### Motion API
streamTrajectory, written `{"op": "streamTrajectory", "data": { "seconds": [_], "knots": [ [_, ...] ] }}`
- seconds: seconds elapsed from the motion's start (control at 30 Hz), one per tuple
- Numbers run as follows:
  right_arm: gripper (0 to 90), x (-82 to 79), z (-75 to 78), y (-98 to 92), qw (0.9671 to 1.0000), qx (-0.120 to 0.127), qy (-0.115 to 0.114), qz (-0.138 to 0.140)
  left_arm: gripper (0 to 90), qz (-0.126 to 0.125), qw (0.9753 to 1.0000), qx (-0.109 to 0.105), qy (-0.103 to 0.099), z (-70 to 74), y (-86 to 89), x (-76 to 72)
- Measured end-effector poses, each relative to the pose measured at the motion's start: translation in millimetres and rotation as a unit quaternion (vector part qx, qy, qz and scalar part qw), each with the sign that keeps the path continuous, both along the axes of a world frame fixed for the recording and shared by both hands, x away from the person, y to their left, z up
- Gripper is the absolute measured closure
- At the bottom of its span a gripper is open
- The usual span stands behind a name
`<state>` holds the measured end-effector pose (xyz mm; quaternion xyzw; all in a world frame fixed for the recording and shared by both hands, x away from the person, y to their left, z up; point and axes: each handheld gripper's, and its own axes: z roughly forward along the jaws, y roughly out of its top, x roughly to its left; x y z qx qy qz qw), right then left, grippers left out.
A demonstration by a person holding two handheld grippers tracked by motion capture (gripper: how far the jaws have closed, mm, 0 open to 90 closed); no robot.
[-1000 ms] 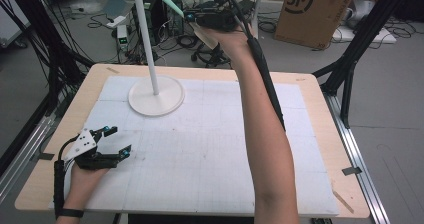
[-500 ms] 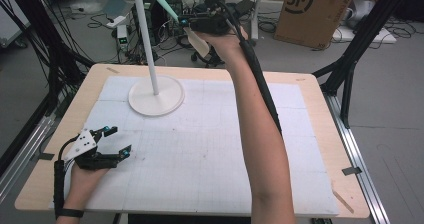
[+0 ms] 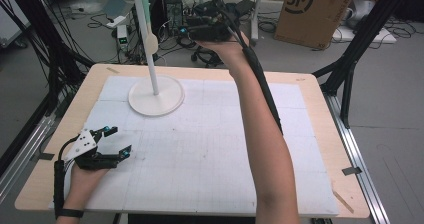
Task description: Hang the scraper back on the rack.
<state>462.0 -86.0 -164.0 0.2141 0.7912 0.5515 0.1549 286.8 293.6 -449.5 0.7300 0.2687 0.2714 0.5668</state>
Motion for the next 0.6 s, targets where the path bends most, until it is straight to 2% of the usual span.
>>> {"op": "streamTrajectory", "data": {
  "seconds": [0.1, 0.23, 0.33, 0.47, 0.6],
  "knots": [
    [45.3, -5.7, -12.7, -16.0, 1.0, -0.006, -0.001, 0.001, 17.0, 0.0, 1.0, 0.0, 0.0, 0.0, 0.0, 0.0],
    [39.2, -17.1, -38.7, -45.7, 1.0, 0.004, -0.006, -0.001, 17.1, 0.0, 1.0, -0.001, 0.0, -0.1, 0.0, 0.0],
    [35.6, -28.1, -64.7, -70.3, 0.9999, 0.003, -0.005, -0.011, 17.0, 0.0, 1.0, 0.0, 0.0, -0.1, 0.0, -0.1],
    [31.8, -48.4, -104.7, -107.7, 0.9995, -0.003, 0.008, -0.031, 17.0, 0.0, 1.0, 0.001, 0.0, 0.0, 0.1, -0.1],
    [31.2, -74.7, -143.0, -149.7, 0.9983, 0.02, 0.013, -0.054, 16.9, 0.001, 1.0, 0.002, -0.001, 0.0, -0.2, -0.2]
  ]
}}
